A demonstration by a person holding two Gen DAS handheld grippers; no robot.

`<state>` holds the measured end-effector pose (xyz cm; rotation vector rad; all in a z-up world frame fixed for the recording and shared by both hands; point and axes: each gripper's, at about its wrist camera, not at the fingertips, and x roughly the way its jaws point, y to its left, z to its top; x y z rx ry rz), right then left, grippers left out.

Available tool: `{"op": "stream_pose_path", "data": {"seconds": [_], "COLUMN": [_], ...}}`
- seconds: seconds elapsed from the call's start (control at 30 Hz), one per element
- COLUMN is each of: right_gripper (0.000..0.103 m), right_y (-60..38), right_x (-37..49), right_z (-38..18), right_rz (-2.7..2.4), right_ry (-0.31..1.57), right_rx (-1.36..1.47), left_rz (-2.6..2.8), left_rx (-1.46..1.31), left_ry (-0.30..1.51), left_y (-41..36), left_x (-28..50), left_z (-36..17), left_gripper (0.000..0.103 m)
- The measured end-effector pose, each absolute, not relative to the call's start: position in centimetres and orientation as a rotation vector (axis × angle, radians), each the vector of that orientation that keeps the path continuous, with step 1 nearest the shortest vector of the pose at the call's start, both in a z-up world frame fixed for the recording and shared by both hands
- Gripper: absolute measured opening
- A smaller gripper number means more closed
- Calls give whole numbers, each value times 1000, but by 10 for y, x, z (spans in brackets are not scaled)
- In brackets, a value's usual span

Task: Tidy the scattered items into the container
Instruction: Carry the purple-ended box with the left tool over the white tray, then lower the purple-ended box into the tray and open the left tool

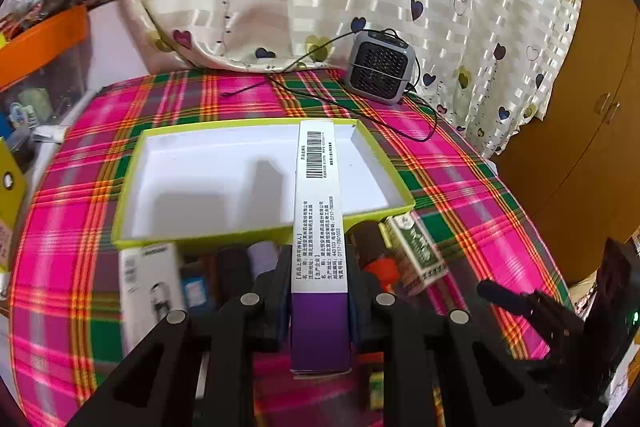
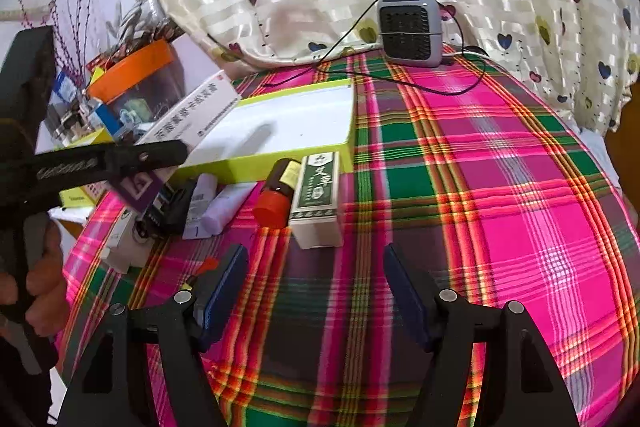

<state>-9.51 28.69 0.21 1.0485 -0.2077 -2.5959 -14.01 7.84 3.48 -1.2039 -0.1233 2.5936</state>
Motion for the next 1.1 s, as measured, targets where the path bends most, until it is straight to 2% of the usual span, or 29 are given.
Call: {"op": "stream_pose_path", "data": {"seconds": [0.73,1.1], "right_gripper": [72,72], "right_y": [325,326], "right_x": [-111,-111], "right_z": [-6,-3], "right_rz": [-2597,-2592], "right_ry": [-305,-296], "right_rx": [1050,1017], "left_rz": [2460,2408], "left_rx": [-1428,-1460], "left_ry": [-319,-379], "left_y": [145,152], "left_x": [-268,-283], "left_z": [-2,-13], "left_gripper": [23,23]}}
